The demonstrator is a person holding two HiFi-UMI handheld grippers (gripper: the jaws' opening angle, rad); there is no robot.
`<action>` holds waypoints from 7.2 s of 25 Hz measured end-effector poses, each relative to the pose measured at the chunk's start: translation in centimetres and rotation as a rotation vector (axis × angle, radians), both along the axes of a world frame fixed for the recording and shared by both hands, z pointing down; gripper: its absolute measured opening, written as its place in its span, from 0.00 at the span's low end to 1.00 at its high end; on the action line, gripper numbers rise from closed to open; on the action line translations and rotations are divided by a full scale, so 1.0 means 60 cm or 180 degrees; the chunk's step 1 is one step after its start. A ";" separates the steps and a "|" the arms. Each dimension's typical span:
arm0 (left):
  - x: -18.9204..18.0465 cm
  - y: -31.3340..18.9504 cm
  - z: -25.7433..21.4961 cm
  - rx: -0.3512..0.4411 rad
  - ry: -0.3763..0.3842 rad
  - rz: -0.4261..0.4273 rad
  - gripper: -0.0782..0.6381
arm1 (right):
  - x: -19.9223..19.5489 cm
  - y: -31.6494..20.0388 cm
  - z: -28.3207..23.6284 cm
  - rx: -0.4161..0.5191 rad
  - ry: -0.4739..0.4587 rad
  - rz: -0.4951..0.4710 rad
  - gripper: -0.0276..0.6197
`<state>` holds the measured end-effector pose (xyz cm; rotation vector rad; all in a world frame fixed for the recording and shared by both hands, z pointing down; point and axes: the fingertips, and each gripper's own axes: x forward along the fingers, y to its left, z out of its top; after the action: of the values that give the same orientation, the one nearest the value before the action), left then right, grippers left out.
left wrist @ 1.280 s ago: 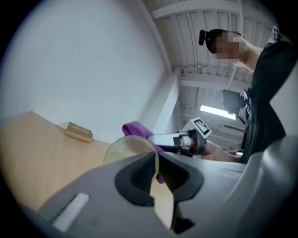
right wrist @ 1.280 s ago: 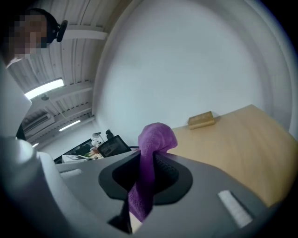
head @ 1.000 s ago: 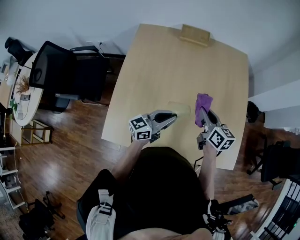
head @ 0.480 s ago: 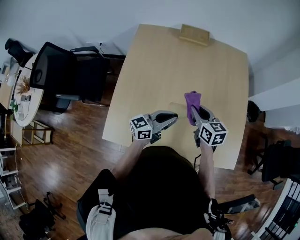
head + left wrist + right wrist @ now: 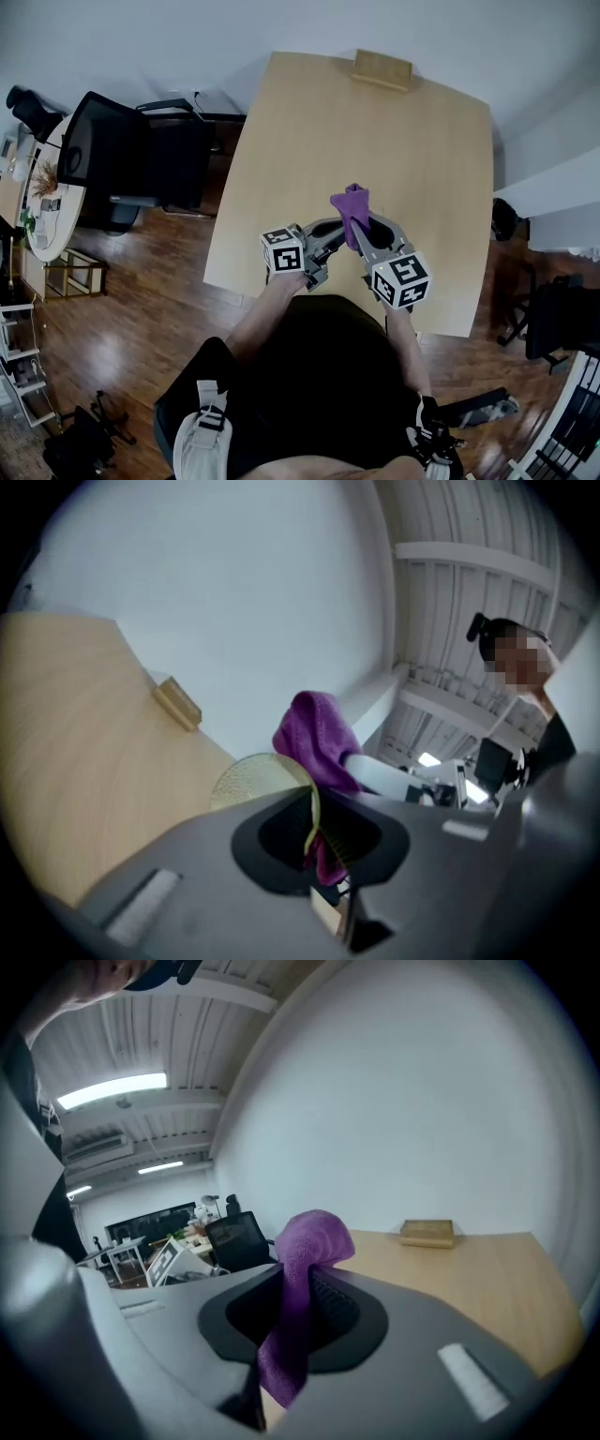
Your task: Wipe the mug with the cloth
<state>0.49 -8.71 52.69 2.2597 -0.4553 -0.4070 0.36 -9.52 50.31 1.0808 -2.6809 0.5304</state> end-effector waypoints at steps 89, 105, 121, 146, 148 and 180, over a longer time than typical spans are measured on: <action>-0.084 -0.056 -0.077 -0.0602 0.1595 -0.0574 0.18 | -0.030 0.015 -0.017 0.0173 -0.0608 -0.0269 0.14; -0.071 -0.067 -0.120 -0.0525 0.1818 -0.0494 0.18 | -0.024 0.004 -0.076 0.0495 -0.1062 -0.0319 0.14; -0.091 -0.064 -0.156 -0.0597 0.2602 -0.0287 0.18 | 0.077 -0.031 -0.143 0.1163 -0.1696 0.0271 0.14; -0.063 -0.064 -0.164 -0.0506 0.2118 -0.0157 0.18 | 0.050 -0.014 -0.156 0.1290 -0.1250 -0.0044 0.14; -0.060 -0.065 -0.163 -0.0502 0.2025 -0.0164 0.18 | 0.013 0.005 -0.127 0.1104 -0.1197 -0.0303 0.14; -0.099 -0.063 -0.198 -0.0361 0.2516 -0.0250 0.17 | 0.190 -0.050 -0.123 0.0161 -0.4061 0.0296 0.14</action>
<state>-5.43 -12.51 40.82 1.7845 -0.1414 -1.2110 11.77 -12.55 42.93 1.0723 -3.6478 1.6194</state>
